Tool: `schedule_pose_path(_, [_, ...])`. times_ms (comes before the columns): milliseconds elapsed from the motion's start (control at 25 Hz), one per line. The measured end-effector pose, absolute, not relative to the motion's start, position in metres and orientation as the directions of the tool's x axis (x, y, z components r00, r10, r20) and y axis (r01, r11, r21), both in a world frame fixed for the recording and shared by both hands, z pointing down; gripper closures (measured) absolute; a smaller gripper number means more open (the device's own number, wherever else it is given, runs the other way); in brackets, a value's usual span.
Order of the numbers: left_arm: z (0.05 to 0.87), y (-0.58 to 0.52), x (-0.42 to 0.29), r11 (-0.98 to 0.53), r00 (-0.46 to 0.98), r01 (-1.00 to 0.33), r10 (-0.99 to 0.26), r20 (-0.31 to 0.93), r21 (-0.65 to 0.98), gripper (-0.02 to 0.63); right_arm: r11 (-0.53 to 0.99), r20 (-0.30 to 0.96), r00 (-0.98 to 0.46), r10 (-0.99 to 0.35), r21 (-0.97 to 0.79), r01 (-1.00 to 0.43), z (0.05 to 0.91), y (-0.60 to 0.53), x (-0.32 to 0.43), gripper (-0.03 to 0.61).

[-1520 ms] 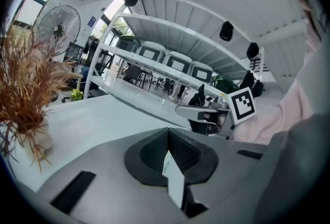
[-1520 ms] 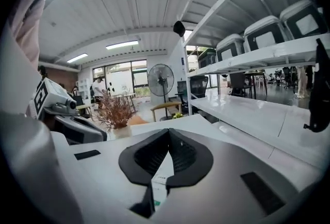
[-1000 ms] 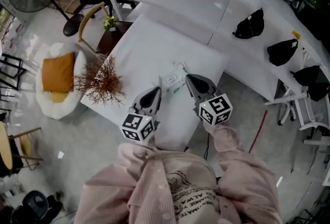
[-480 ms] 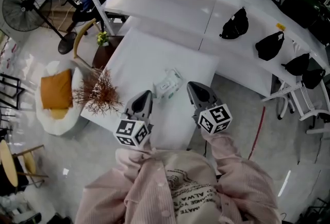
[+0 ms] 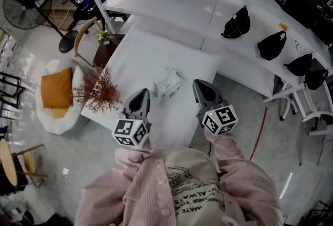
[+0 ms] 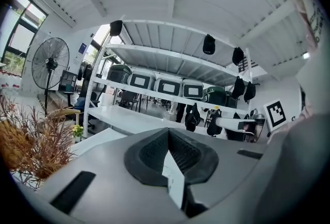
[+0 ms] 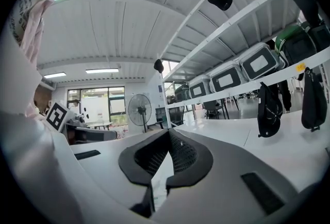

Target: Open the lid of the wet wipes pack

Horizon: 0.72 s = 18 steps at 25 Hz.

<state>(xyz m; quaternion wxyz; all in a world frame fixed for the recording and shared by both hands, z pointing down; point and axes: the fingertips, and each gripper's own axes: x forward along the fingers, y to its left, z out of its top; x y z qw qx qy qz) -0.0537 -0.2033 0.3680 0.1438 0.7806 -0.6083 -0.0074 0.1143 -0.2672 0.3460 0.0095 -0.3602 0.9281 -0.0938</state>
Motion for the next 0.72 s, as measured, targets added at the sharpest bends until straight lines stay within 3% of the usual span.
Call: schedule_pose_path(720, [0.3729,-0.2018,-0.0612,-0.176,0.222,-0.956,-0.957,0.185,0.236,0.615,0.715,0.057,-0.737,-0.674,-0.202,-0.670,0.3492,-0.2664,0.1129,0.578])
